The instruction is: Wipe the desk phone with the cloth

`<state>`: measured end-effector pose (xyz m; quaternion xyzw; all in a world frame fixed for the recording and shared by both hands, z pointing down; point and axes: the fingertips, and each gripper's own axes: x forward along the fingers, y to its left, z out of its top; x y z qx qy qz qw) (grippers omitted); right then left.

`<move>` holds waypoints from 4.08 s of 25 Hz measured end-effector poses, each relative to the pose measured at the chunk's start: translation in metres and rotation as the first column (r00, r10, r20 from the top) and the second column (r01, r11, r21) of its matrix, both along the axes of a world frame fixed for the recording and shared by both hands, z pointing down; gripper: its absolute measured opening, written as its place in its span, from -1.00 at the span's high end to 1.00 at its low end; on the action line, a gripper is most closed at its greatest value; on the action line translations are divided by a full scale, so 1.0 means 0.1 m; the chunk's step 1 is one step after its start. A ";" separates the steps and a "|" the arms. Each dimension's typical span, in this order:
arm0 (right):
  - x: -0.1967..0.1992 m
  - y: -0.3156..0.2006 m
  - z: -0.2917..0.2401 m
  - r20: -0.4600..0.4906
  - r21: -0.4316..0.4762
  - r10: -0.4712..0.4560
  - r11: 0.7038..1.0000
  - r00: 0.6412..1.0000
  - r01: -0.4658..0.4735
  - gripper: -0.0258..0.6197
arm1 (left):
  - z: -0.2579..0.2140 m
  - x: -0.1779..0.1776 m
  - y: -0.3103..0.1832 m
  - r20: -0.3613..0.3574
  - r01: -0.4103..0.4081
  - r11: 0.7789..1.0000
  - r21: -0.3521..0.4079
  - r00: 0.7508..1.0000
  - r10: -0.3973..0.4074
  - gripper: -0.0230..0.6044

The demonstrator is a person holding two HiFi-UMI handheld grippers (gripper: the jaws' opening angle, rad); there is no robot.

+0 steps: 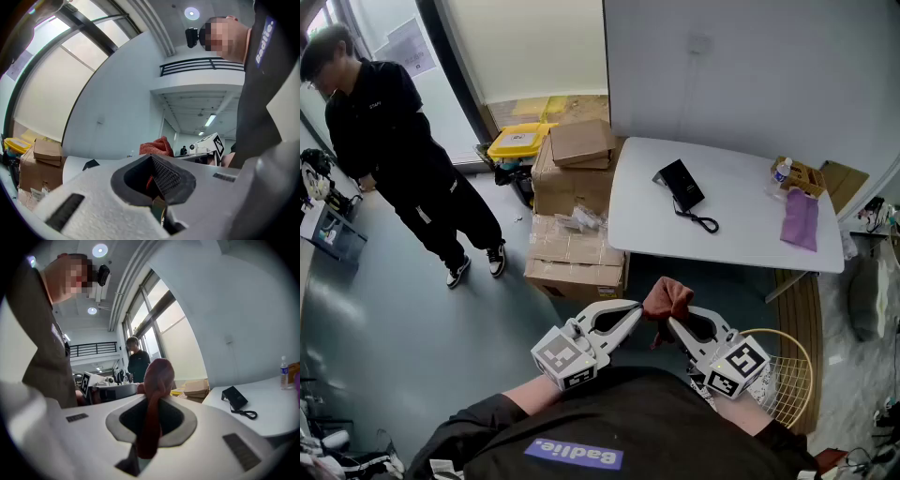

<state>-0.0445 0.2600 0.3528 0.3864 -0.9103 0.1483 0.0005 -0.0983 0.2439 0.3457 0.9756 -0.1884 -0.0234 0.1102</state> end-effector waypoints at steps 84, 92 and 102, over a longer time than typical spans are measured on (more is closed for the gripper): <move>1.36 -3.78 1.02 -0.039 -0.178 -0.108 0.979 0.993 0.100 0.77 | 0.36 1.33 -3.68 0.011 0.121 0.991 -0.061 0.993 -0.120 0.91; 1.56 -4.40 1.59 -0.042 -0.240 -0.173 0.958 0.984 0.158 0.77 | 0.60 1.67 -4.03 0.045 0.212 0.972 -0.098 0.977 -0.209 0.91; 1.49 -5.06 2.32 -0.118 -0.315 -0.234 0.931 0.965 0.187 0.77 | 0.79 1.58 -4.12 0.110 0.332 0.929 -0.164 0.942 -0.317 0.91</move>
